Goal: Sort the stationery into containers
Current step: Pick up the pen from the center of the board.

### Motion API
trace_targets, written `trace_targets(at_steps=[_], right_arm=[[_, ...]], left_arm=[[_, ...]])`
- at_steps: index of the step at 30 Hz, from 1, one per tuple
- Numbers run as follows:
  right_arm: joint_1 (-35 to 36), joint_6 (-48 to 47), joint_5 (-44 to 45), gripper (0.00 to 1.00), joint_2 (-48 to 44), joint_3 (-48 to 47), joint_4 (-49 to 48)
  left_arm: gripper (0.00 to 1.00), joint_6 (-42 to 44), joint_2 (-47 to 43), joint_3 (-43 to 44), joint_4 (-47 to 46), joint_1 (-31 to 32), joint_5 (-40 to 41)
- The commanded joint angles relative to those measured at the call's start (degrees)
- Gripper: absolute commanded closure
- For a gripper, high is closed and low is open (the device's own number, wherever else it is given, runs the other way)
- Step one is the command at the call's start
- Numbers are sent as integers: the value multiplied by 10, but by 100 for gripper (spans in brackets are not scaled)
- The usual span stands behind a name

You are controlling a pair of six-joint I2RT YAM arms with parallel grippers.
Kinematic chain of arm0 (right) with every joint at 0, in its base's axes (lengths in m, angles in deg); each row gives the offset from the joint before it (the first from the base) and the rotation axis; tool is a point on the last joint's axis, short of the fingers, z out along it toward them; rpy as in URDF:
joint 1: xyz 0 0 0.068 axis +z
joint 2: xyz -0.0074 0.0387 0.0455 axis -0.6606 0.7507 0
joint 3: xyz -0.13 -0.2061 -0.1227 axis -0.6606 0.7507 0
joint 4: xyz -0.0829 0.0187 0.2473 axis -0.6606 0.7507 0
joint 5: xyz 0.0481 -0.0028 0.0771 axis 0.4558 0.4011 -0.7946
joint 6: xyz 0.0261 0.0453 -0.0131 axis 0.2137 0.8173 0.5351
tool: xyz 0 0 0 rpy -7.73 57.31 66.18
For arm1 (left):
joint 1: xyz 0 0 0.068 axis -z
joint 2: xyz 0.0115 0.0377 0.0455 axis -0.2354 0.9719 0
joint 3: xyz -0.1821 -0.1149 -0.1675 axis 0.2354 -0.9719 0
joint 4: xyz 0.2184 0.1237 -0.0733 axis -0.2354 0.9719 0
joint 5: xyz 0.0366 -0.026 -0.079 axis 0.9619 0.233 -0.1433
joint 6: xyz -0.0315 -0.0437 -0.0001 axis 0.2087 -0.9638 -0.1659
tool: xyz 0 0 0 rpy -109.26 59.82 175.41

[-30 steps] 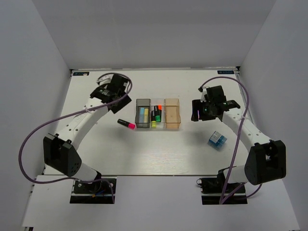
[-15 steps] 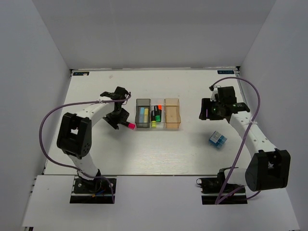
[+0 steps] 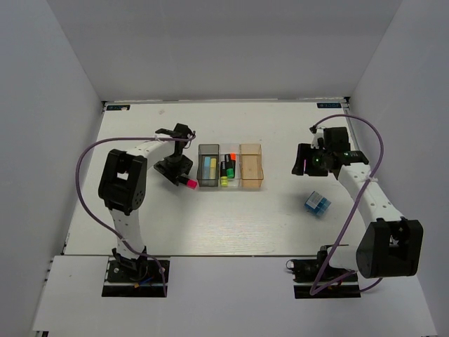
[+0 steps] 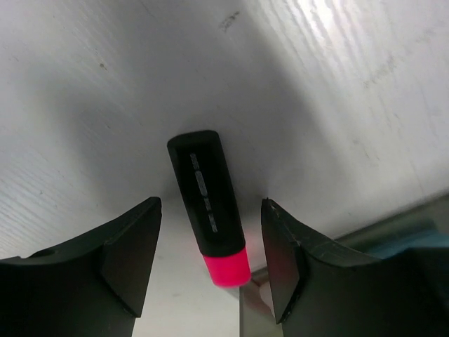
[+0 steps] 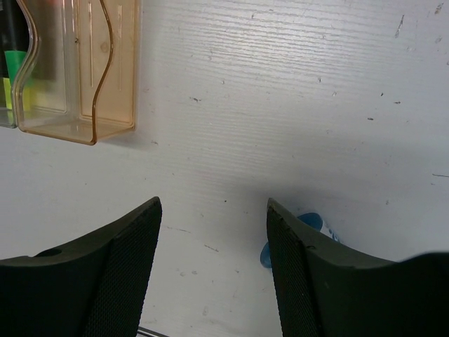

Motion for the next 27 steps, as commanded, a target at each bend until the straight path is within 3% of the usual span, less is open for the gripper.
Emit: trace_targets(at_steps=[1,5,8,9,13,15,19,21,22,23,24,27], right_arm=[[-10,-1,-22,36,-19,2,-3],[-19,2,-34,36,-23,1,-2],[-26,4,-40,36,-25,3,0],[-26,3,-40,36,-26,3,0],[-35,5,-49,36,-27,4,-1],[-38,4,-56,34,-28,6,1],[-44,-14,-79,18,-27,5,0],[-45,-38,-103,34,-21,4,6],[-44,-48,-110,72,-20,4,8],[-45,-48,-137,91,-18,3,15],[-46,-85,-144,100,-13,3,20],[-47,-130,-169,100,-1,-4,44]], left_arm=[[30,-56,3,4,14,-4,19],[36,-63,4,-26,6,-15,12],[55,-62,-2,-51,1,-17,12],[70,-56,-6,-56,-1,-19,13],[99,-31,-39,-76,-2,-30,17],[100,5,-55,-82,-1,-31,36],[100,127,-151,-82,-35,-18,90],[100,202,-175,-72,-93,-4,81],[100,259,-182,-69,-112,-2,69],[100,280,-182,-65,-126,4,10],[100,317,-181,-46,-145,11,-3],[100,347,-171,-37,-194,22,-99]])
